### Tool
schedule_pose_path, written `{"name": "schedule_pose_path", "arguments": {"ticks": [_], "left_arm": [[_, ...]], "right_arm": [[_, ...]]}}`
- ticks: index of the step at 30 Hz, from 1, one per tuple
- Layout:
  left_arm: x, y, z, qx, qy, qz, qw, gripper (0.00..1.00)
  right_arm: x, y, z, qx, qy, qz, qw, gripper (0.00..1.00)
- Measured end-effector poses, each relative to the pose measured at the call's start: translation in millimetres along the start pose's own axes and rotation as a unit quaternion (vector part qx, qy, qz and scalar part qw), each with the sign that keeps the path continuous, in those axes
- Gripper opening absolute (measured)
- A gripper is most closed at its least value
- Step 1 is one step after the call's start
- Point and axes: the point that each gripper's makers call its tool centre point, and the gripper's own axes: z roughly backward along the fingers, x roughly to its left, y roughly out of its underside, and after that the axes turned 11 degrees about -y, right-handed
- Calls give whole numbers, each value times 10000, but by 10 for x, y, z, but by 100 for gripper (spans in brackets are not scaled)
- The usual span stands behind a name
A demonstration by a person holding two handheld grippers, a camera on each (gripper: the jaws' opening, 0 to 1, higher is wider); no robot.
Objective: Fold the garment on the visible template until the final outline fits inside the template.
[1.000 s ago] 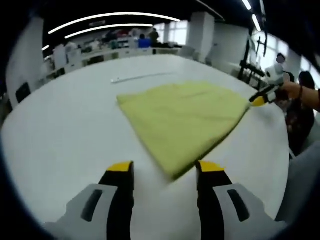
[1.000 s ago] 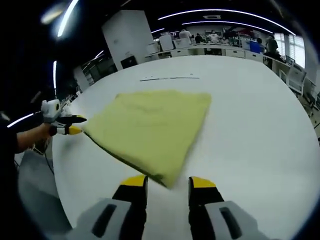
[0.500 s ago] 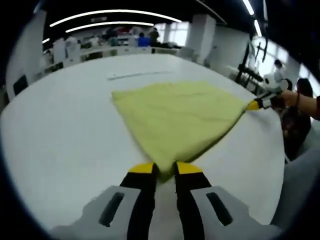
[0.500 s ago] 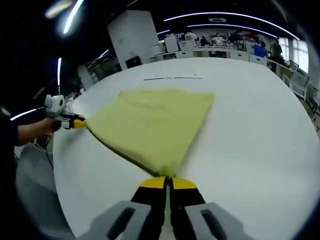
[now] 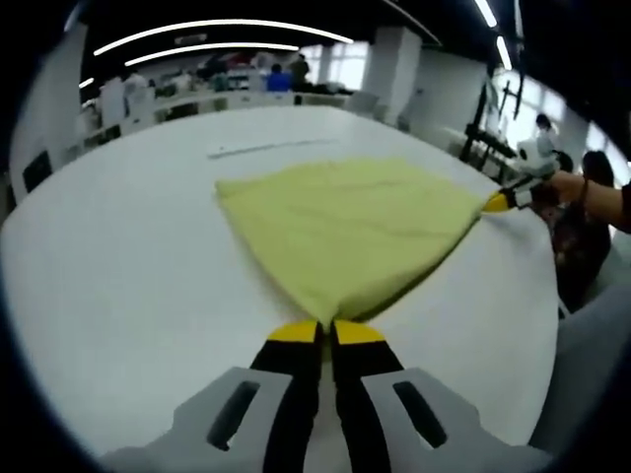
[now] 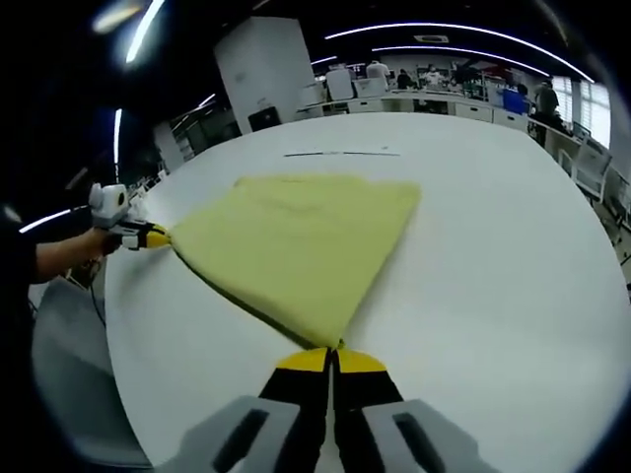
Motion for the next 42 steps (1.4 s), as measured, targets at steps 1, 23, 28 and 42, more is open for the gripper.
{"name": "schedule_pose_path", "arguments": {"ticks": [1,23,28,42], "left_arm": [[2,10,14,9,7,-19,10000,0],[-163,277,371,185,253,-143,9994,0],[-170,323,403,182,195,62,9996,1],[-94,359,422,213,-44,768,9968,8]], "right_arm": [[13,17,2,34,-19,4,10000,0],[273,286,136,-71,-131,-281,9995,0],[301,298,141,-148,-126,-347,9992,0],[296,301,163,-109,47,-249,9996,0]]}}
